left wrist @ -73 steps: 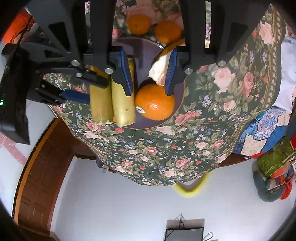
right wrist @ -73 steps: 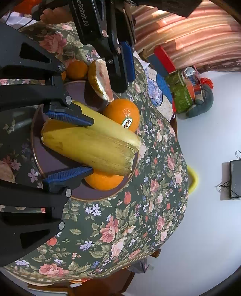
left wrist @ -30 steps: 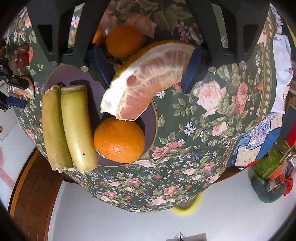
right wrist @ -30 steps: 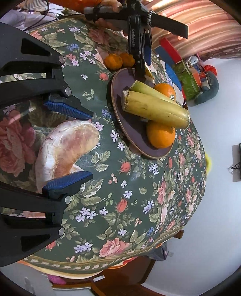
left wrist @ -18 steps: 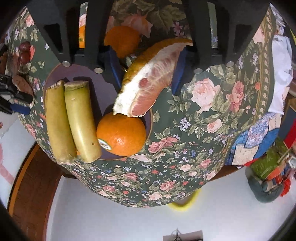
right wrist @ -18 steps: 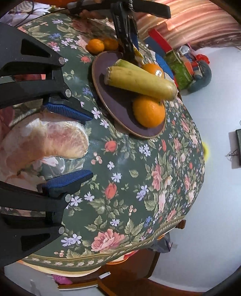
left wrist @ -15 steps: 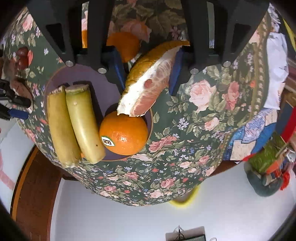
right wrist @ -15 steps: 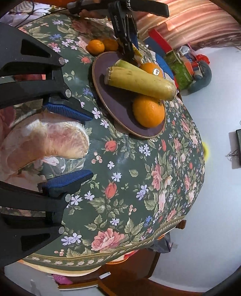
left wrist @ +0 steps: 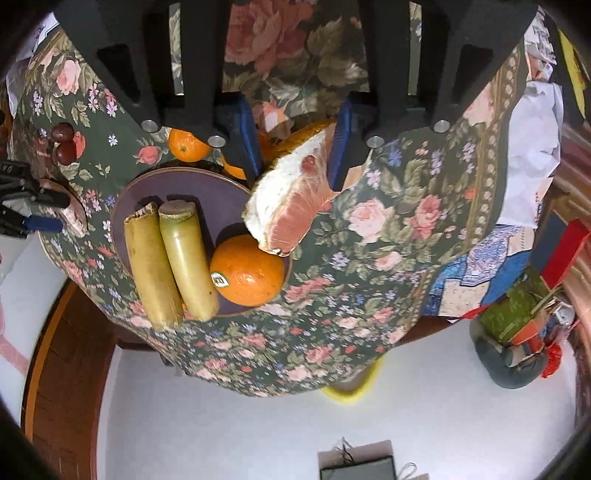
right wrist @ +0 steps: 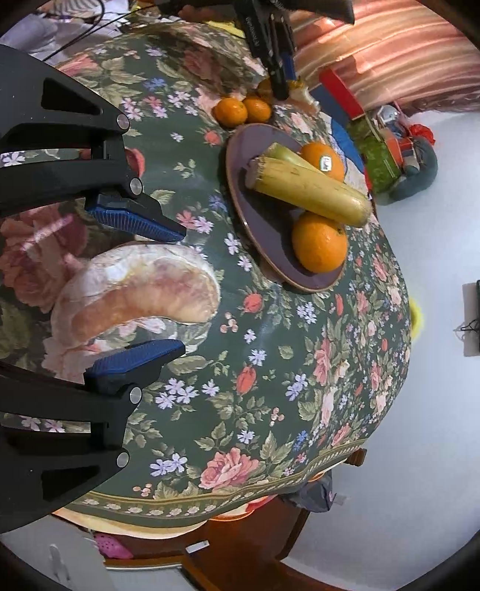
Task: Organize fruits
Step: 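Carry both pomelo wedges onto the plate beside the yellow vegetables and release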
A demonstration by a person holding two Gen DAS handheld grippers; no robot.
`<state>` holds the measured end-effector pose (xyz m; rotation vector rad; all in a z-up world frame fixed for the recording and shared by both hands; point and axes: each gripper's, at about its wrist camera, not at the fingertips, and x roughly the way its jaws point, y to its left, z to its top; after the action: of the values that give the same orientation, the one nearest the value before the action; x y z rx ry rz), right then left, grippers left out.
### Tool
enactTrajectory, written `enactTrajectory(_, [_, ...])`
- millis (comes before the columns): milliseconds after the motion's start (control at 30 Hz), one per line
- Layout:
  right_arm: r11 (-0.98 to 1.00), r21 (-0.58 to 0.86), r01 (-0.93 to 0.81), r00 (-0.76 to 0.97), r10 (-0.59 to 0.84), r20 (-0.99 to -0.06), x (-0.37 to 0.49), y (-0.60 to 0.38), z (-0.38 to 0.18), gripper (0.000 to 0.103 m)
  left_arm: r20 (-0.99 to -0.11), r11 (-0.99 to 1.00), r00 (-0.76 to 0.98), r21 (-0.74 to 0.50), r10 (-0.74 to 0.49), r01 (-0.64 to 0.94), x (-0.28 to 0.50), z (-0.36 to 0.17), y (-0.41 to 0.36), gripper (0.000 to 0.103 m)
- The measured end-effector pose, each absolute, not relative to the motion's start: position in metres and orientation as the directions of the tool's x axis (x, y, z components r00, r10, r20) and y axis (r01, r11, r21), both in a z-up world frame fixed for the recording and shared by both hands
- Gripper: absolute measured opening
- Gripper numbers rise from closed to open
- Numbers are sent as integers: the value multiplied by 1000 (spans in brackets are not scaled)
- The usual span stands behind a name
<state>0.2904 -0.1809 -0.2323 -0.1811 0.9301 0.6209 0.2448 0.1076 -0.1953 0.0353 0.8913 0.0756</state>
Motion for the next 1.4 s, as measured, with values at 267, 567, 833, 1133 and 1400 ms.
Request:
enactTrajectory(267, [816,109,-568,437,411,-800,294,-173,-241,42,-745,989,658,18,111,-145,235,-176,134,23])
enactTrajectory(567, [829,170,-533,477,460,-749,293,-177,-225,38,-715,991,696,-23,74,-129,234,-158,128,18])
enactTrajectory(833, [827,197,-527,528,500,-686,300,-174,-198,36,-683,997,730,-41,17,-63,247,-143,100,17])
enactTrajectory(1133, [805,227,-548,517,539,-665,320,-156,-191,11,-671,998,741,-68,-37,-11,268,-138,81,17])
enactTrajectory(1400, [806,135,-576,495,476,-727,316,-149,-210,47,-685,998,727,-65,-52,10,279,-148,72,17])
